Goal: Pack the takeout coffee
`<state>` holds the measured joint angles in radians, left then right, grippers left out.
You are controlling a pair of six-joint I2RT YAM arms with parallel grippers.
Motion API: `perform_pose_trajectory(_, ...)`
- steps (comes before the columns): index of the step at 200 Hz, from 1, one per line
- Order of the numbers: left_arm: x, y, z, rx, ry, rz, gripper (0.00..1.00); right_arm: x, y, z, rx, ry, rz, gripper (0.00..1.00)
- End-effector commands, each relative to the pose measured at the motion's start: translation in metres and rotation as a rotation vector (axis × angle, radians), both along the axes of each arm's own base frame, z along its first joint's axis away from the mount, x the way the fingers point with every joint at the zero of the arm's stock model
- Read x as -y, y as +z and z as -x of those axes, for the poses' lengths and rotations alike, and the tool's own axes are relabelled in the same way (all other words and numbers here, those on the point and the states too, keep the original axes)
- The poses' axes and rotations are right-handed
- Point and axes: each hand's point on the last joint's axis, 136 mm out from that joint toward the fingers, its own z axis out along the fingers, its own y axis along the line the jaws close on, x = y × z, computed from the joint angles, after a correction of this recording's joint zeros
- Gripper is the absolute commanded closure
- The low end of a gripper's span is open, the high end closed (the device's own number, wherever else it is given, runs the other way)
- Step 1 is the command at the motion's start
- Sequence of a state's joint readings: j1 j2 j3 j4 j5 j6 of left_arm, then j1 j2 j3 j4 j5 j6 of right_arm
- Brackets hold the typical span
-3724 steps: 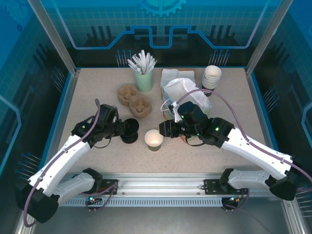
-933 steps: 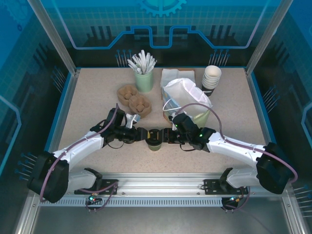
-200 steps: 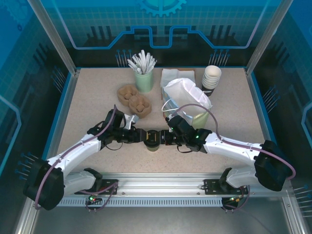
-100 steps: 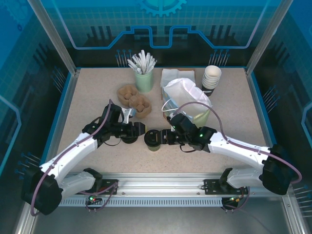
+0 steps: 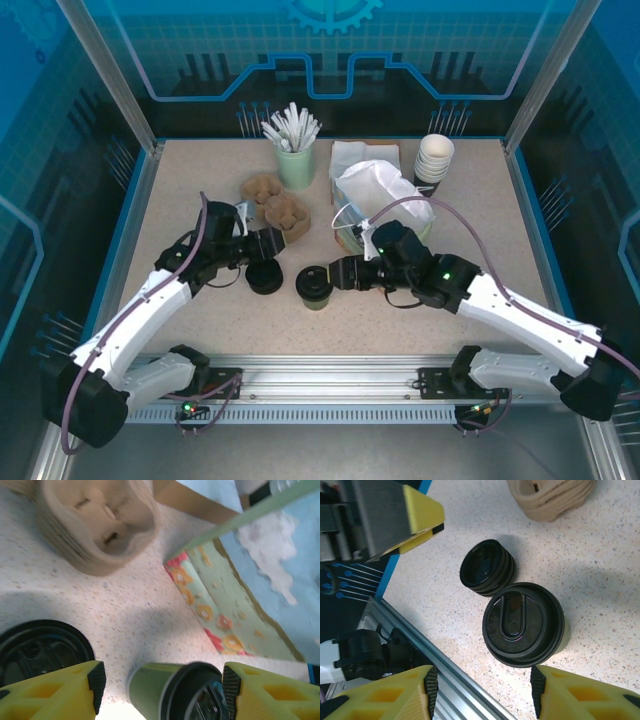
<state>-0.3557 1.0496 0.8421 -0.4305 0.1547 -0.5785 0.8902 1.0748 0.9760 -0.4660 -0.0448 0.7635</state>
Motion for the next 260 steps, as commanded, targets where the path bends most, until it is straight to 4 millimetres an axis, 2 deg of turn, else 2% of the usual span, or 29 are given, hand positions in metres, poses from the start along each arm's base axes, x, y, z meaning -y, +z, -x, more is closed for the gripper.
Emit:
perform_pose_trajectory(1, -0.023, 0.015, -0.017, 0.046, 0.135, -0.032, 0.34, 0.013, 0.017, 0.011, 0.004, 0.044, 0.010, 0.45)
perform_pose_trajectory(21, -0.032, 0.016, -0.028, 0.065, 0.185, -0.079, 0.34, 0.022, 0.030, 0.014, 0.024, 0.048, 0.003, 0.45)
perform_pose_trajectory(62, -0.048, 0.004, -0.055, 0.007, 0.280, -0.158, 0.37, 0.050, 0.051, 0.017, 0.068, 0.022, -0.014, 0.45)
perform_pose_trajectory(90, -0.050, -0.005, -0.075, -0.038, 0.295, -0.197, 0.40, 0.075, 0.056, 0.015, 0.087, -0.024, -0.012, 0.46)
perform_pose_trajectory(129, -0.051, -0.017, -0.096, -0.110, 0.293, -0.281, 0.43, 0.100, 0.058, 0.017, 0.092, -0.066, -0.005, 0.47)
perform_pose_trajectory(175, -0.047, -0.041, -0.114, -0.204, 0.267, -0.342, 0.45, 0.113, 0.053, 0.017, 0.070, -0.088, -0.003, 0.47)
perform_pose_trajectory(213, -0.046, -0.060, -0.118, -0.266, 0.260, -0.365, 0.45, 0.118, 0.048, 0.017, 0.052, -0.101, -0.006, 0.47)
perform_pose_trajectory(260, -0.043, -0.072, -0.121, -0.296, 0.242, -0.372, 0.51, 0.121, 0.045, 0.014, 0.041, -0.111, -0.013, 0.47)
